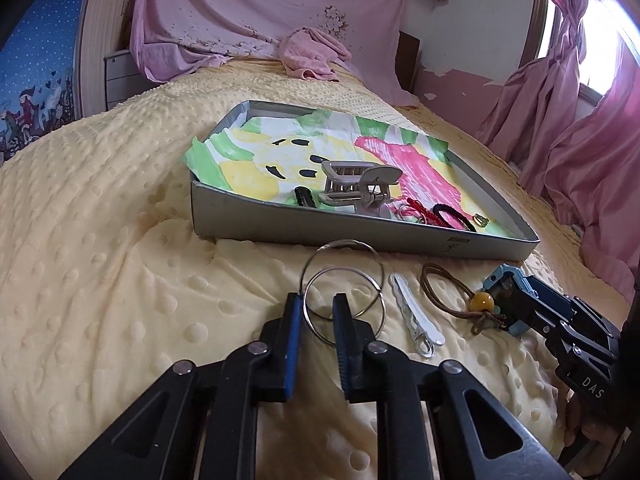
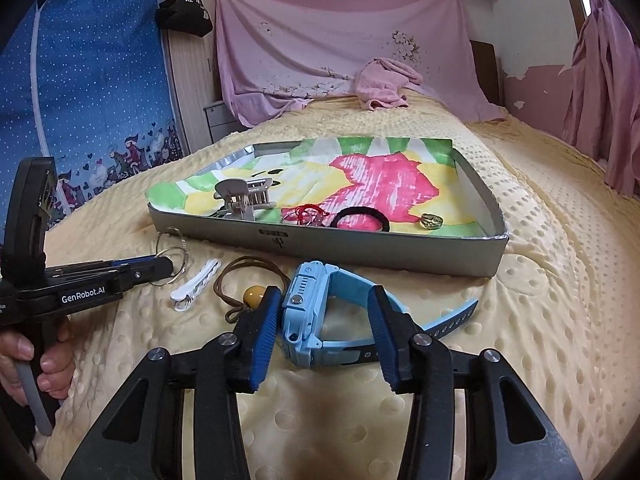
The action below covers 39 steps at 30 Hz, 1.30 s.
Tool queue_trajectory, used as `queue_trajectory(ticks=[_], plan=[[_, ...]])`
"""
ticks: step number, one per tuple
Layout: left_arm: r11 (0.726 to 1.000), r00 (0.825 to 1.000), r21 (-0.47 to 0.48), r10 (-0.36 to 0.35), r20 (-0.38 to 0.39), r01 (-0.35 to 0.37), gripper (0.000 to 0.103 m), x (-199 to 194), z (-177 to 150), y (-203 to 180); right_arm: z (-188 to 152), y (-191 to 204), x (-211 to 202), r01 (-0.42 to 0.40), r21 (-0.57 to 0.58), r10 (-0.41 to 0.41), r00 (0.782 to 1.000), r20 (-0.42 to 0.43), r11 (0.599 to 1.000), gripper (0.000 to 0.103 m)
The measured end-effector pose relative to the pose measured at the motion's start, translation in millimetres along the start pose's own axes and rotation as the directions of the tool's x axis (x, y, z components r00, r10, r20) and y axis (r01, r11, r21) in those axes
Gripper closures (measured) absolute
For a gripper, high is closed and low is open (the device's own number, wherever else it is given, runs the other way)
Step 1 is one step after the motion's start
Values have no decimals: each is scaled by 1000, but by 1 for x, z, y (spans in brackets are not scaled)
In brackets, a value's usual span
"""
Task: Organize jewelry
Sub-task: 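Grasp the silver hoop rings with the left tool while the right tool grasps the blue watch, then carry the rings and blue watch into the tray and open both tools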
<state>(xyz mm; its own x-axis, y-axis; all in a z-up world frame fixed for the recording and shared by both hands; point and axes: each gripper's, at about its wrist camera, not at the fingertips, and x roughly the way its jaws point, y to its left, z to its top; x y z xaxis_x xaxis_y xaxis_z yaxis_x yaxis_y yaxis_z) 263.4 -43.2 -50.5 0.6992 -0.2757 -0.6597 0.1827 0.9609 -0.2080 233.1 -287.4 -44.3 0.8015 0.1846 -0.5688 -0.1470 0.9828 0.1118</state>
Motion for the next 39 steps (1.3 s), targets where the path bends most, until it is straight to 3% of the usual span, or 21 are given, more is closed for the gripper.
queue_trajectory(ticks=[6, 14, 39], plan=[[1000, 999, 17, 11, 34, -12, 96, -6, -5, -4, -3, 4, 1, 6, -15, -6, 1000, -10, 1000, 65], [998, 998, 60, 14, 66, -18, 97, -11, -7, -12, -5, 14, -2, -3, -64, 2, 1000, -11, 998, 83], [992, 991, 111, 37, 129, -52, 98, -43, 20, -37, 8, 12, -33, -51, -28, 53, 993, 101, 998, 88]])
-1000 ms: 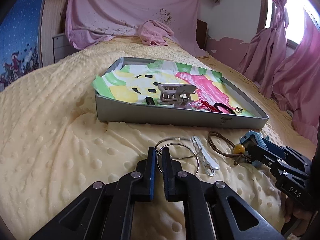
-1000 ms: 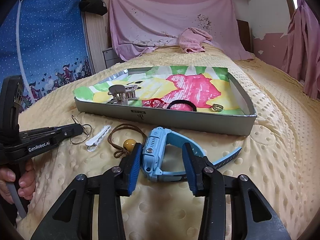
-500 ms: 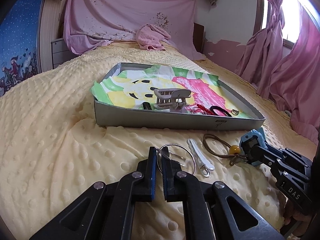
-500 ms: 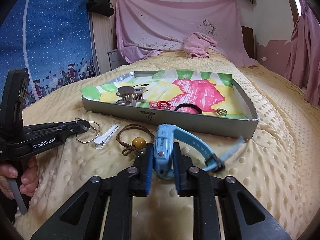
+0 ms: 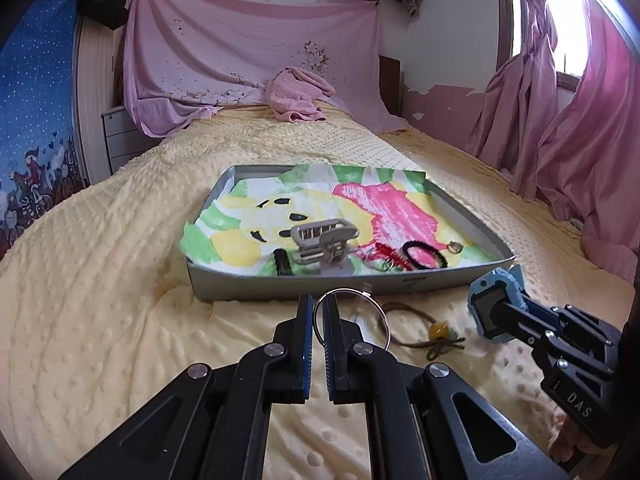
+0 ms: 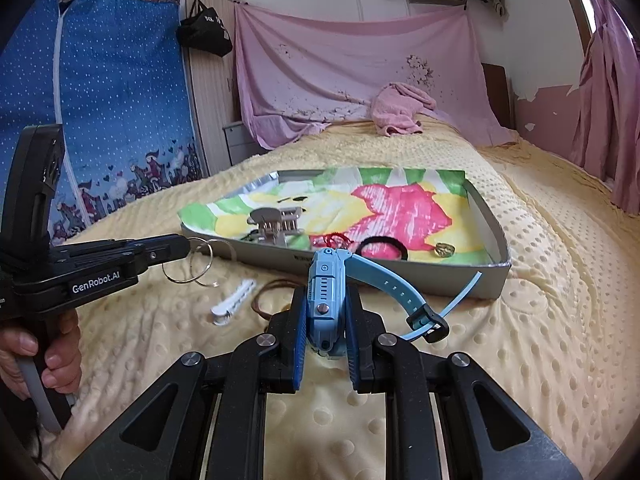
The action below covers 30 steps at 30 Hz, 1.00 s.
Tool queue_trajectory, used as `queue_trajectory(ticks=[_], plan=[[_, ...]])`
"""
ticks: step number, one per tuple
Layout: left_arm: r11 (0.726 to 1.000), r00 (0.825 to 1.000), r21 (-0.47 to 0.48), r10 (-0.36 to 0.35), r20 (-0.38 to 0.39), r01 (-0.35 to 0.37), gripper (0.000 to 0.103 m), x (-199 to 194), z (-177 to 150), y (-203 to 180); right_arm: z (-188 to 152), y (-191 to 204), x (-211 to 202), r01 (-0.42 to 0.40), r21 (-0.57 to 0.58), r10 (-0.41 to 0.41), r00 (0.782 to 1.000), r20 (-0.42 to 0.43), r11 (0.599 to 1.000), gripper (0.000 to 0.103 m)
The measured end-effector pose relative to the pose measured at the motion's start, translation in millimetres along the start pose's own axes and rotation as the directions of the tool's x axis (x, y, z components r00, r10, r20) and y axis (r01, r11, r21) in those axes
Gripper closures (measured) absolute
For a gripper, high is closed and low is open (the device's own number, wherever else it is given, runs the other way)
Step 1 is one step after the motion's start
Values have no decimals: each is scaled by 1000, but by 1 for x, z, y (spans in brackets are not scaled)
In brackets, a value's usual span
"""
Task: Organize jewelry
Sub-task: 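Carry the rings and blue watch into the tray and open both tools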
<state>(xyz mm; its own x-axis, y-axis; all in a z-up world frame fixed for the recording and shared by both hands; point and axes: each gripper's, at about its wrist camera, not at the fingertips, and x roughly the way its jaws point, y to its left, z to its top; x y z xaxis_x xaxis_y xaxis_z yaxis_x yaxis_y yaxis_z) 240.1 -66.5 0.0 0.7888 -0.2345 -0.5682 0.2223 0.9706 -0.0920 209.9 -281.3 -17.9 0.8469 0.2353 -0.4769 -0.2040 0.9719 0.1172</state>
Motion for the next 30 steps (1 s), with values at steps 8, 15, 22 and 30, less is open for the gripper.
queue_trajectory(ticks=[8, 15, 22, 30], plan=[[1000, 1000, 14, -28, 11, 28, 98, -4, 15, -6, 10, -7, -8, -4, 18, 3, 999, 40, 1000, 88], [998, 998, 0, -57, -8, 57, 98, 5, 25, 2, 20, -12, -7, -5, 20, 4, 998, 66, 1000, 88], [998, 998, 1, -64, 3, 64, 98, 25, 58, 0, 57, -31, 15, -19, 28, 15, 993, 113, 999, 88], [995, 995, -34, -90, 34, 91, 98, 61, 95, -12, 74, -57, 63, 5, 54, -7, 999, 46, 999, 87]])
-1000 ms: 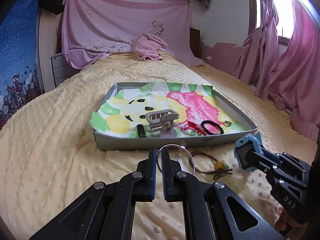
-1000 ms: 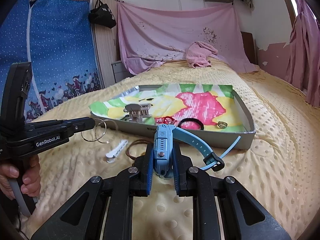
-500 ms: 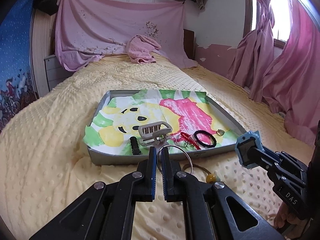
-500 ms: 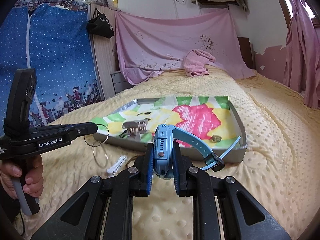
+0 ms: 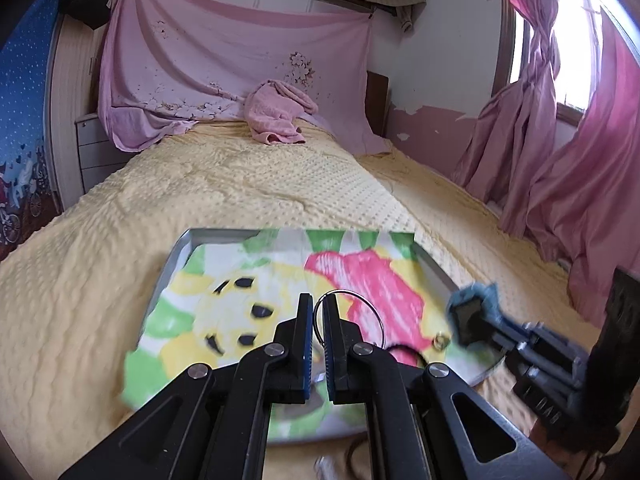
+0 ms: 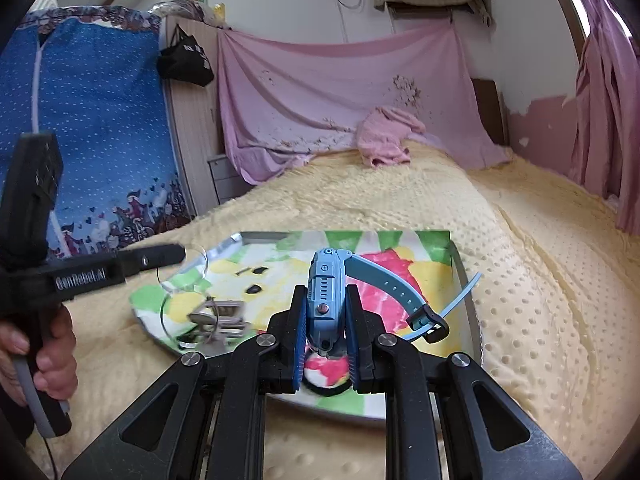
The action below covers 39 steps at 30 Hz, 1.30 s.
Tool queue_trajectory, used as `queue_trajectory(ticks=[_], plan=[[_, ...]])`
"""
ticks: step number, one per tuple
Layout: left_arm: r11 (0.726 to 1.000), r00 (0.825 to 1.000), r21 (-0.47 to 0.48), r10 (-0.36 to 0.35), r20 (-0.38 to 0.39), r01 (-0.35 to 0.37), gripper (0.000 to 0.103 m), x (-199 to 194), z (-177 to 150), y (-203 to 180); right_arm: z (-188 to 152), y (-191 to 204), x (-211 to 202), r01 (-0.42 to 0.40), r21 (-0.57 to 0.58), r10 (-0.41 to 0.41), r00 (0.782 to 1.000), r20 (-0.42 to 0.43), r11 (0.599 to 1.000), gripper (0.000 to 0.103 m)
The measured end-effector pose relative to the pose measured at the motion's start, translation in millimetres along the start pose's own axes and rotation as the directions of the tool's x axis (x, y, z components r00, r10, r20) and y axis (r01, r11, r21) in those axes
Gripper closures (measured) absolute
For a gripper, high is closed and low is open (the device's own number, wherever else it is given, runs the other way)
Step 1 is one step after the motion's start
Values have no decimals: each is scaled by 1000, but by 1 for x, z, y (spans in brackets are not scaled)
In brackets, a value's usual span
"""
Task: Organize jewelry
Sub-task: 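Carry the rings and blue watch into the tray and open both tools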
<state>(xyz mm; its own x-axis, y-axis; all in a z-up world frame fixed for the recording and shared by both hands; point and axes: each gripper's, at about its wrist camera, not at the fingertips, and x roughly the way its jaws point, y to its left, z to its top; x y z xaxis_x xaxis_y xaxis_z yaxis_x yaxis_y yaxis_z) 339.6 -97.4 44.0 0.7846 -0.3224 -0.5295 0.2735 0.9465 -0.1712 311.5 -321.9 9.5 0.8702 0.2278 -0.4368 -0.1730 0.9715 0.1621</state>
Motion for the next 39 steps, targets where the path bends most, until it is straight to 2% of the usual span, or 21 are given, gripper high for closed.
queue_trajectory(ticks=[8, 11, 16, 18, 20, 21, 31, 34, 39], plan=[[1000, 997, 24, 12, -80, -10, 98, 37, -14, -17, -14, -14, 34, -24, 39, 29, 990, -135, 999, 87], [999, 993, 25, 23, -120, -20, 98, 41, -22, -19, -18, -16, 32, -26, 40, 32, 989, -143, 999, 87], [1000, 989, -18, -2, -149, -1, 98, 39, -27, -14, -19, -18, 27, -9, 26, 13, 988, -155, 1000, 86], [1000, 989, -20, -3, -151, 0, 98, 38, -30, -15, -19, -18, 22, -2, 22, 6, 989, -151, 1000, 82], [1000, 989, -11, 4, -151, -6, 98, 38, -32, -17, -20, -19, 17, 6, 20, -3, 991, -137, 1000, 69], [1000, 989, -9, 4, -149, -6, 98, 38, -33, -17, -21, -18, 14, 9, 21, -6, 992, -127, 1000, 67], [1000, 994, -7, 12, -109, -12, 98, 31, -45, -19, -24, -30, -12, 61, 66, -59, 998, -38, 996, 66], [1000, 996, -7, 7, -91, -8, 97, 27, -47, -20, -23, -34, -18, 76, 78, -75, 997, -19, 994, 55], [1000, 997, -22, -8, -79, 7, 97, 20, -49, -21, -22, -41, -31, 91, 90, -91, 996, -5, 992, 55]])
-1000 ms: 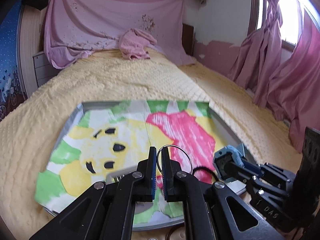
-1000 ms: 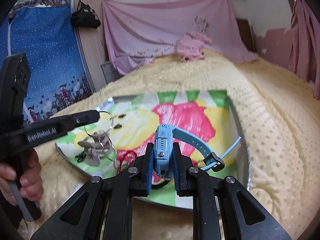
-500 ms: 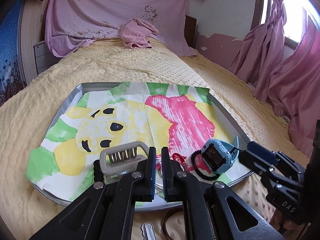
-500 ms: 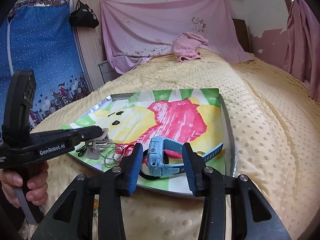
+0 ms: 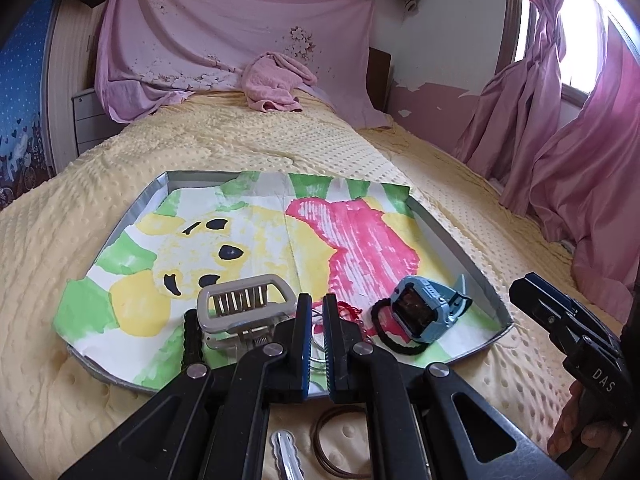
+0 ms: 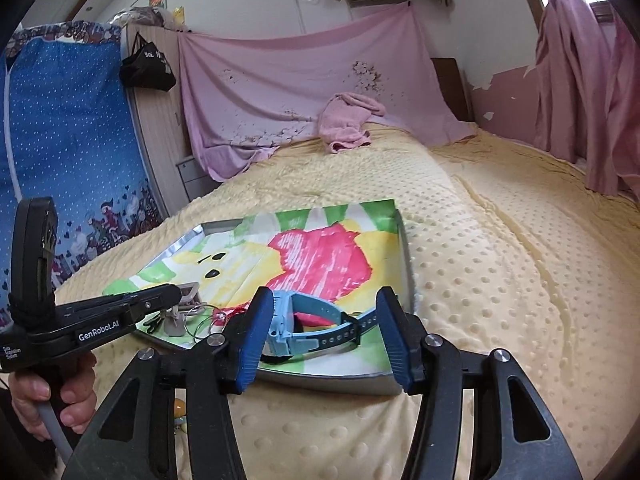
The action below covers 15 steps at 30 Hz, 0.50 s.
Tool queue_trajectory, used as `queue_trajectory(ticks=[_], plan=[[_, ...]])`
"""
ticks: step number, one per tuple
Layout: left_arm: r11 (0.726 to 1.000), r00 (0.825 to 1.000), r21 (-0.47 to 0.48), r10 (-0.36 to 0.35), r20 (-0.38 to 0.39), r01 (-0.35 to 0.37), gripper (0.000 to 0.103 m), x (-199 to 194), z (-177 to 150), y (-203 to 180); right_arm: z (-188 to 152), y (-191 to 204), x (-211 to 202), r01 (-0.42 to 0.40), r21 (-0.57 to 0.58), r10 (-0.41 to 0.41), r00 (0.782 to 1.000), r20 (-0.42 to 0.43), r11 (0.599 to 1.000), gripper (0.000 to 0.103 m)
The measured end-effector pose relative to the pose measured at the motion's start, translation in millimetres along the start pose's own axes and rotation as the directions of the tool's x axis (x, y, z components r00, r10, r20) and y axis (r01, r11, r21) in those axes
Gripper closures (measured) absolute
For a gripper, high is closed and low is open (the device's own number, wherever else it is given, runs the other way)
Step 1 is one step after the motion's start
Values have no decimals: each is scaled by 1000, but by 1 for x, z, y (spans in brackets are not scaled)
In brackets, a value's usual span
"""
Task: Organize jewelry
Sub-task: 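Carry the rings and blue watch into the tray and open both tools, then lift both open tools away from the tray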
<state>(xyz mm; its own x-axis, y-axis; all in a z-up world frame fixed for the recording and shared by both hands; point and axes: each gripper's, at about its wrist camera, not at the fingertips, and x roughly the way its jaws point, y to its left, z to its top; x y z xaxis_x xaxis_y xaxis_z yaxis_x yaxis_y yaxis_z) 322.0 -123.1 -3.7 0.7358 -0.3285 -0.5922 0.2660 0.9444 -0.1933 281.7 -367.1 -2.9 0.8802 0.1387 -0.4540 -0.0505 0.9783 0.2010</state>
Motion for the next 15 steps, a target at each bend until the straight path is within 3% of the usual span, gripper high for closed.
queue_trajectory(ticks=[4, 7, 8, 9, 11, 15], plan=[[1000, 1000, 10, -14, 7, 14, 97, -8, -2, -3, -1, 0, -10, 15, -3, -15, 1000, 10, 1000, 44], [1000, 1000, 18, -14, 15, 14, 92, -14, -3, -5, -2, 1, -16, 18, -1, -18, 1000, 12, 1000, 43], [1000, 1000, 18, -15, 20, 14, 82, -17, -4, -5, -2, 2, -18, 18, -2, -18, 1000, 12, 1000, 42], [1000, 999, 16, -10, 30, 9, 63, -21, -5, -5, -3, 3, -21, 20, -3, -20, 1000, 13, 1000, 42], [1000, 997, 10, 17, 75, -18, 34, -33, -8, -5, -3, 4, -25, 23, -5, -23, 1000, 17, 1000, 40], [999, 993, 16, 31, 114, -33, 33, -50, -11, -4, -4, 8, -38, 31, -7, -30, 999, 32, 1000, 39]])
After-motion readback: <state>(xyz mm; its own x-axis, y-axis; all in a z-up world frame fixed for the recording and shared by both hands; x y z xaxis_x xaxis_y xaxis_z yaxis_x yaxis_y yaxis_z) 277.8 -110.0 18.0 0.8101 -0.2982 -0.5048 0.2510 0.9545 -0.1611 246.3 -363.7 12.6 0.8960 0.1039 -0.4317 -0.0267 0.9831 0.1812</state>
